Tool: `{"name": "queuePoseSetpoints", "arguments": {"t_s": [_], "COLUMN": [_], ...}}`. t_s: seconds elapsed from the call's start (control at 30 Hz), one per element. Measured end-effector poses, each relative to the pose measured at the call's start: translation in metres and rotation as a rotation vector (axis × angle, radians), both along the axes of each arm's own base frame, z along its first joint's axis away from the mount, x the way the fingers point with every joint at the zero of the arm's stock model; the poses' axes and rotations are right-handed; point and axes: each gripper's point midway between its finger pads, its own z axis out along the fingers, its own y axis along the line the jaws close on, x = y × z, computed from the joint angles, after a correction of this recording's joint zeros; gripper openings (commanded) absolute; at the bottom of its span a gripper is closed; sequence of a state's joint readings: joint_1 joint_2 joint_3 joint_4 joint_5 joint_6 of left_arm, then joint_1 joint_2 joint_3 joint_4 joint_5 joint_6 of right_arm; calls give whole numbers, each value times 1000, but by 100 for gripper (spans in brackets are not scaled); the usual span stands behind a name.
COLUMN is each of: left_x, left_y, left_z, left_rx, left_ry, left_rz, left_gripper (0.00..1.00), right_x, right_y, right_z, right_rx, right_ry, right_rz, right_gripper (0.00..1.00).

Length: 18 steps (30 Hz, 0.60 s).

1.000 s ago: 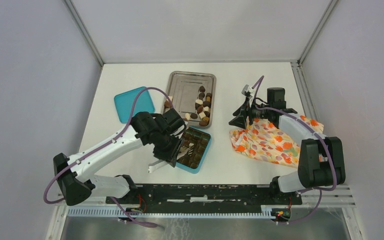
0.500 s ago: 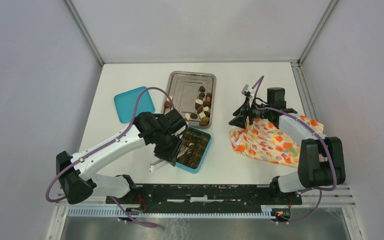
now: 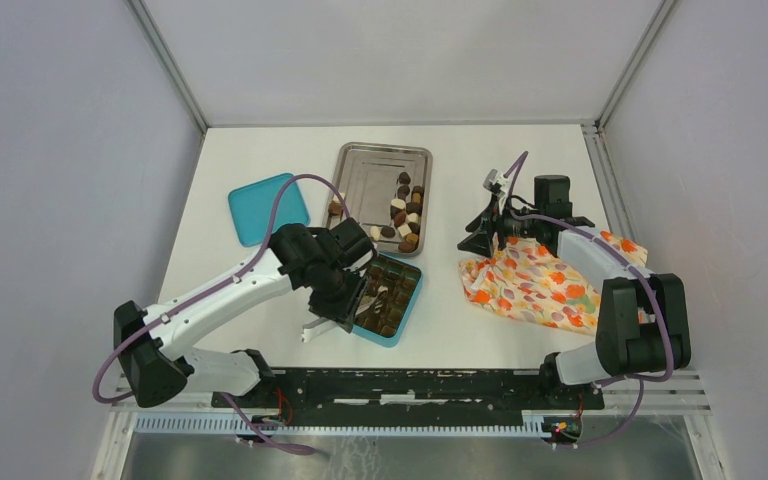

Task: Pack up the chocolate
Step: Place the fake chocolate in the packing box, then pick up the fake chocolate from the plate.

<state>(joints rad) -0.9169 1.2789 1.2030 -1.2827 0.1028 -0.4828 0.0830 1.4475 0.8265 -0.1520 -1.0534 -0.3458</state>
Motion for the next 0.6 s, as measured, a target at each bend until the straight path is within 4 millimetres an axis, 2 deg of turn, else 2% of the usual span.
{"name": "queuePoseSetpoints", "arguments": {"t_s": [0.43,0.6], "left_x": [4,18], "left_y": [-1,-10], "left_z": [0,16], "left_rx": [3,-38], "left_ry": [-21,-84], "left_rz": [5,22], "left_gripper": [44,46], "right_x": [0,0], "right_y": [0,0], "right_z": [0,0], "right_rx": [0,0], "right_ry": [0,0], "right_rz": [0,0], "right_gripper": [68,68]}}
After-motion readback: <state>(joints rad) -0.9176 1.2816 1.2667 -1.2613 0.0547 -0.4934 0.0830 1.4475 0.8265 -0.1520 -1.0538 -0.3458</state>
